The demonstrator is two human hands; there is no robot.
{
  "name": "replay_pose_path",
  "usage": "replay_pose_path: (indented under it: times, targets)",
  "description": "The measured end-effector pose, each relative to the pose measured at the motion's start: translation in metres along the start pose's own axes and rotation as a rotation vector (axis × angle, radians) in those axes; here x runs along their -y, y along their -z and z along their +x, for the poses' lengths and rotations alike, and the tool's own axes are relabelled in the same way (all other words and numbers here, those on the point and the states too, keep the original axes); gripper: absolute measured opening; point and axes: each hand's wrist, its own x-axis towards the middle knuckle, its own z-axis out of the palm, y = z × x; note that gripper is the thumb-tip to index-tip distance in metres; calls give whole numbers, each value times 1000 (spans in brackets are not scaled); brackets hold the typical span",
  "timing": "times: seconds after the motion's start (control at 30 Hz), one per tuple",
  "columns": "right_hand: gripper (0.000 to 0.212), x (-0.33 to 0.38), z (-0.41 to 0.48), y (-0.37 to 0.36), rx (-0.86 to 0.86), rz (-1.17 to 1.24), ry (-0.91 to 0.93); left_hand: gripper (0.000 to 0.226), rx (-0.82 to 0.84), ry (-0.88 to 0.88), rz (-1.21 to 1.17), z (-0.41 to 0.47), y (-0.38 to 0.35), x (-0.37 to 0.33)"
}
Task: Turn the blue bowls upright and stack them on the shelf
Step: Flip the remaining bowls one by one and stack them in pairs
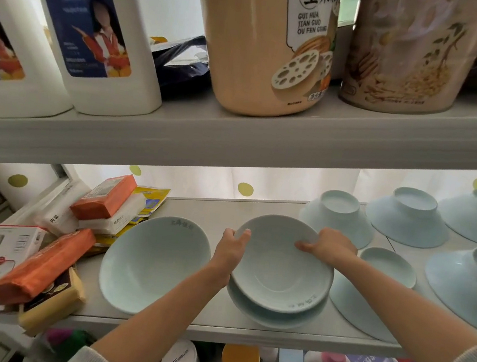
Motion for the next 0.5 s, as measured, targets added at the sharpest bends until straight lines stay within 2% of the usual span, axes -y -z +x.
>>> replay_pose_path:
  times: [0.5]
  targets:
    - [54,5,-4,-1,-6,-168,42,46,-55,-92,400,1,-1,4]
